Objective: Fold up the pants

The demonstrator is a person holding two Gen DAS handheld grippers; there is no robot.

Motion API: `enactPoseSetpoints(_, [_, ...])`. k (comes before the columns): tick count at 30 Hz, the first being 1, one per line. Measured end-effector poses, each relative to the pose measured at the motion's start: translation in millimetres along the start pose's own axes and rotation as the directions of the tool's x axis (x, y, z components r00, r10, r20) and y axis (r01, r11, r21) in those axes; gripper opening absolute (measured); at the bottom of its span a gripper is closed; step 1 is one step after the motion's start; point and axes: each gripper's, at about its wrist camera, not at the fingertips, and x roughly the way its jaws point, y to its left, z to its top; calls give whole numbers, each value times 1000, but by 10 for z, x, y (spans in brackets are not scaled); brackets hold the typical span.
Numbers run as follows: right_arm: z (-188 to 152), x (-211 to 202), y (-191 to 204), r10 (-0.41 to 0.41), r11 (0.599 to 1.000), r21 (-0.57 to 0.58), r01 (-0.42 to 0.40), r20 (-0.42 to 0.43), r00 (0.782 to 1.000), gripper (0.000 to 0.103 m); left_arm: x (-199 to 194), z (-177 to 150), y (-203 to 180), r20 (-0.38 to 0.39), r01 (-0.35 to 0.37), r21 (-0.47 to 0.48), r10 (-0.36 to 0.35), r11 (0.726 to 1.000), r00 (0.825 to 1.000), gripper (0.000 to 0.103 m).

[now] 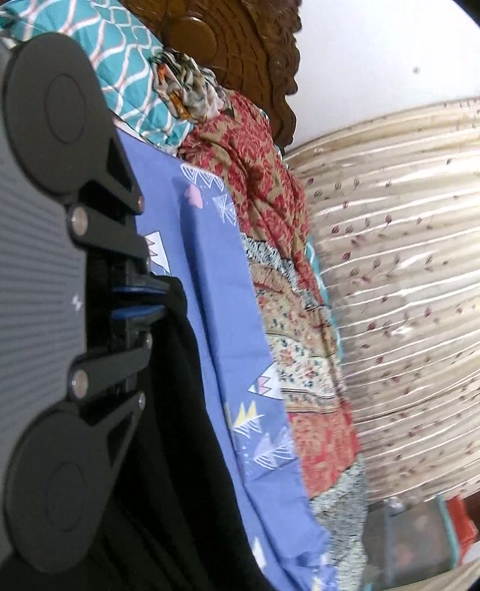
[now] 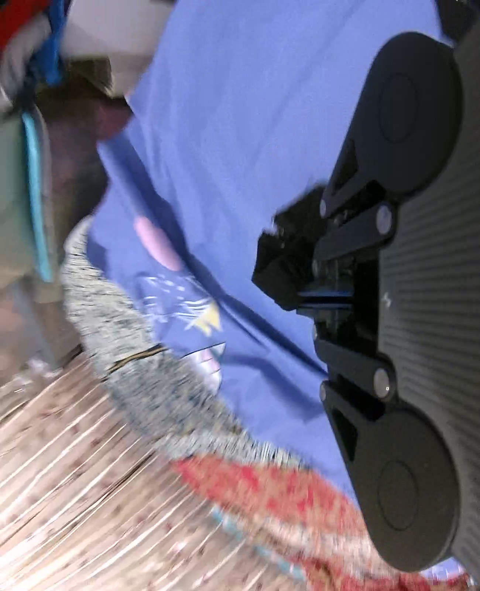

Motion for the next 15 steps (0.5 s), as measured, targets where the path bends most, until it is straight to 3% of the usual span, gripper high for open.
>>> enactPoseSetpoints(3, [-147, -639, -383, 43, 998, 48, -44, 28, 999, 6, -302, -111, 50, 4, 12, -29, -12, 1000, 1000, 7])
enactPoseSetpoints(8, [-649, -1363, -1082, 30, 992, 125, -34, 31, 999, 6, -793, -372, 68, 0, 29, -48, -29, 998, 1000, 7])
enactPoseSetpoints(15, [-1288, -1687, -1702, -29, 957, 288, 24, 14, 999, 5, -1220, -726, 54, -62, 34, -98, -40, 995, 997, 7])
